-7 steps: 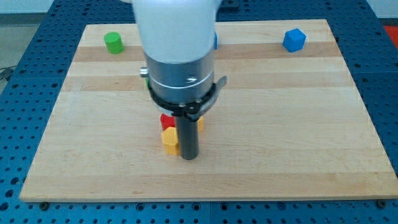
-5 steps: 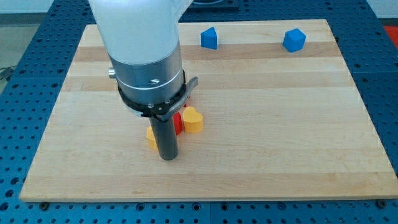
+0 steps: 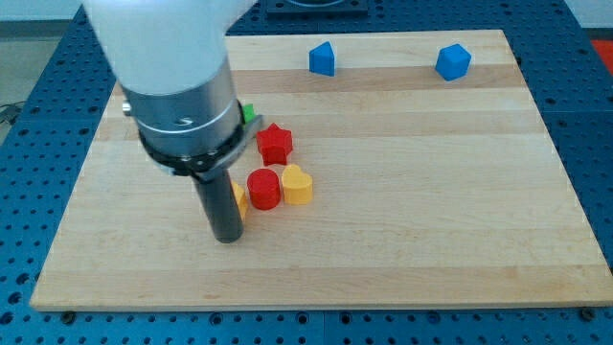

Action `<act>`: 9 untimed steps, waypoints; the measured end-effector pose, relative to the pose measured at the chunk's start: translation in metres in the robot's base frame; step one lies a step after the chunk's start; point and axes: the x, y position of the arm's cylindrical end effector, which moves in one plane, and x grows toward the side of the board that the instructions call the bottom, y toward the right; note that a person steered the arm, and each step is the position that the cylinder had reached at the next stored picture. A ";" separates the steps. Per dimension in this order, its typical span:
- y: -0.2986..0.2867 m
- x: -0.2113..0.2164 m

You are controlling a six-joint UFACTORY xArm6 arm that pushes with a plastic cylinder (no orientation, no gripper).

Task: Push yellow hexagon diagonally below green star

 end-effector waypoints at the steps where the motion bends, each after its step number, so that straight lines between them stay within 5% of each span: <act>1: -0.012 0.000; 4: 0.024 -0.003; 7: -0.035 -0.069; 9: -0.014 -0.068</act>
